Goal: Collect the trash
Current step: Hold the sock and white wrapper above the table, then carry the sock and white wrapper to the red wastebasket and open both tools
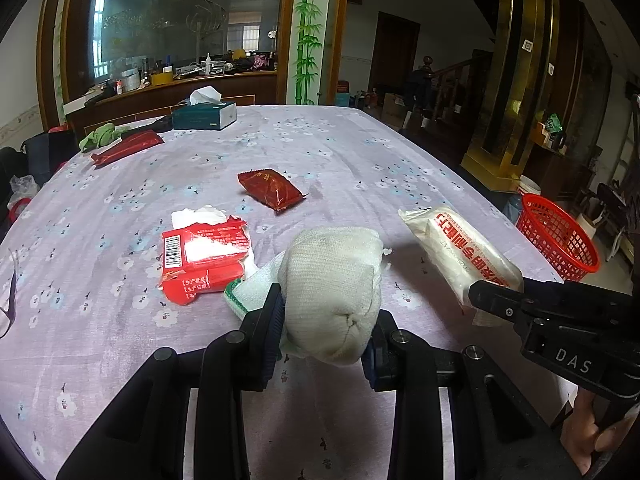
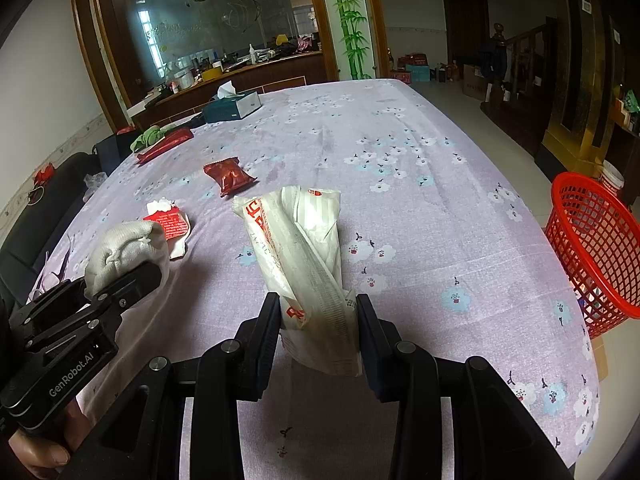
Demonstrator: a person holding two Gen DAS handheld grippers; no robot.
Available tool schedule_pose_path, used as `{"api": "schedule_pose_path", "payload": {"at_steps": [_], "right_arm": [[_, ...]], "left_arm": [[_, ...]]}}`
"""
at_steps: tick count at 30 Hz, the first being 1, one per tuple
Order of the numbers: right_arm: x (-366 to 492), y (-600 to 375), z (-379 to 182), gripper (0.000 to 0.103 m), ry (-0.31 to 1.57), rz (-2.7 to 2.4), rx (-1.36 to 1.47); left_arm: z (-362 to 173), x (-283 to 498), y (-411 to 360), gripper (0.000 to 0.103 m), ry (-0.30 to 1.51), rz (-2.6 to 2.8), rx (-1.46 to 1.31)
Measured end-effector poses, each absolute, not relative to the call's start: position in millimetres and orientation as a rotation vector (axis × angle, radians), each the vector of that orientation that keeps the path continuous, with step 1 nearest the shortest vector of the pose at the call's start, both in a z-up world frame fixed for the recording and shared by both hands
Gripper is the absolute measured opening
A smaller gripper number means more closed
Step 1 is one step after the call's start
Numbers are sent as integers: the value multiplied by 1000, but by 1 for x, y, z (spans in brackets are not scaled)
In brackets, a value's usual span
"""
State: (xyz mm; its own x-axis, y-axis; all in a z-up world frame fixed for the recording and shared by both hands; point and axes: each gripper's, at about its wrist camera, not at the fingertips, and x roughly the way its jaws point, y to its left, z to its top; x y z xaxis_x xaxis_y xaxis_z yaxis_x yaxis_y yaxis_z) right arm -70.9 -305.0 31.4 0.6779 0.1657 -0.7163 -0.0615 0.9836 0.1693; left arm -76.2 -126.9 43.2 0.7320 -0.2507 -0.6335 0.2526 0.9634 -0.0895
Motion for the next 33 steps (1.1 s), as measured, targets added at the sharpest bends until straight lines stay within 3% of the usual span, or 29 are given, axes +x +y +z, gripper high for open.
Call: {"api": "schedule_pose_path", "payload": {"at_steps": [33], "right_arm": [[-82,-365,58,40,753,70,261]], "left_arm": [[65,-66,-167,32,715,-411,1]]}}
